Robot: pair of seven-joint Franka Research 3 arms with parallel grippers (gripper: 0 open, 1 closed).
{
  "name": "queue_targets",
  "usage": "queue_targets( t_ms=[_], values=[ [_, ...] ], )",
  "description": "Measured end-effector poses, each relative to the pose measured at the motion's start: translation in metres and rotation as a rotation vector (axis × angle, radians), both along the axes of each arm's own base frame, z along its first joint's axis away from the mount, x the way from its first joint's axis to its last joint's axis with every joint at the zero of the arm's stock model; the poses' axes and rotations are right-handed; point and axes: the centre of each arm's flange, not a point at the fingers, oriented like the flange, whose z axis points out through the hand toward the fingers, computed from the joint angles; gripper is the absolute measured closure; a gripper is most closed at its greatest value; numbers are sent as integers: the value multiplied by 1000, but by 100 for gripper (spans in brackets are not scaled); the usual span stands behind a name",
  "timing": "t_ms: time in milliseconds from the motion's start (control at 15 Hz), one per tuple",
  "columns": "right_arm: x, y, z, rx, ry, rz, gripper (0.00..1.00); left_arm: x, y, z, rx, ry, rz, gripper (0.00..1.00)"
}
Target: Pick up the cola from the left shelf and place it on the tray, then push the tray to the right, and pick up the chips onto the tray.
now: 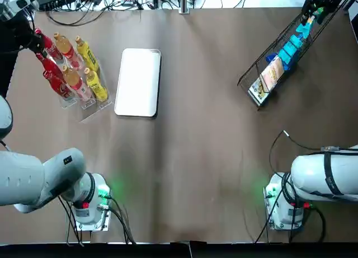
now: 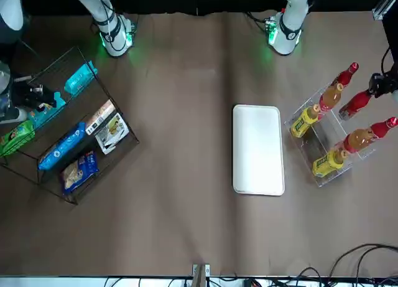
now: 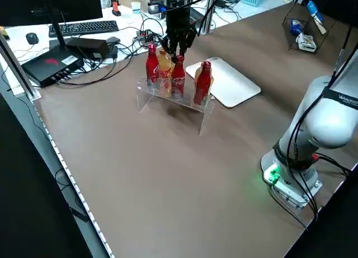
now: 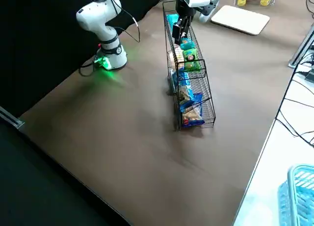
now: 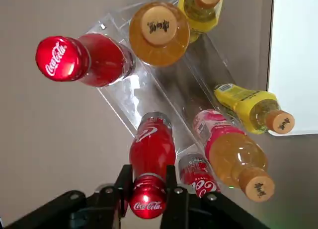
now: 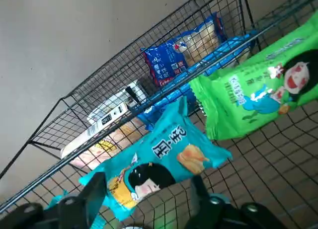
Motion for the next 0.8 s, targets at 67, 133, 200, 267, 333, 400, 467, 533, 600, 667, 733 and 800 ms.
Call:
queue_targets(
  t_ms=[67, 133, 200, 267, 333, 400, 467, 533, 600, 667, 733, 800],
  values=[
    [1, 2, -3, 1, 4, 4, 43, 0, 0, 0, 0, 0, 5, 69],
    [2, 4, -3, 1, 5, 7, 44, 0, 0, 0, 1, 0, 6, 69],
    [2, 5, -3, 1, 5, 9, 46, 0, -1, 1, 1, -1, 5, 69],
    [2, 5, -3, 1, 5, 10, 55, 2, -2, 3, 2, -4, 4, 69],
    [2, 5, -3, 1, 4, 10, 65, 3, -3, 11, 3, -7, 2, 69],
    [2, 5, -2, 1, 4, 9, 67, 4, -4, 23, 2, -3, 0, 69],
    [2, 5, -2, 1, 4, 9, 67, 5, -5, 40, 1, -1, -3, 69],
    [2, 5, -2, 0, 6, 9, 74, 7, -7, 59, 2, -2, -3, 69],
    [1, 4, -1, -2, 6, 8, 81, 9, -12, 77, 5, -6, -1, 69],
    [1, 3, 0, -5, 6, 6, 88, 12, -20, 94, 10, -12, 8, 69],
    [1, 2, 0, -5, 6, 5, 90, 18, -32, 107, 16, -20, 22, 69],
    [0, 2, 0, -5, 7, 5, 90, 26, -46, 116, 22, -28, 40, 69]
  ],
)
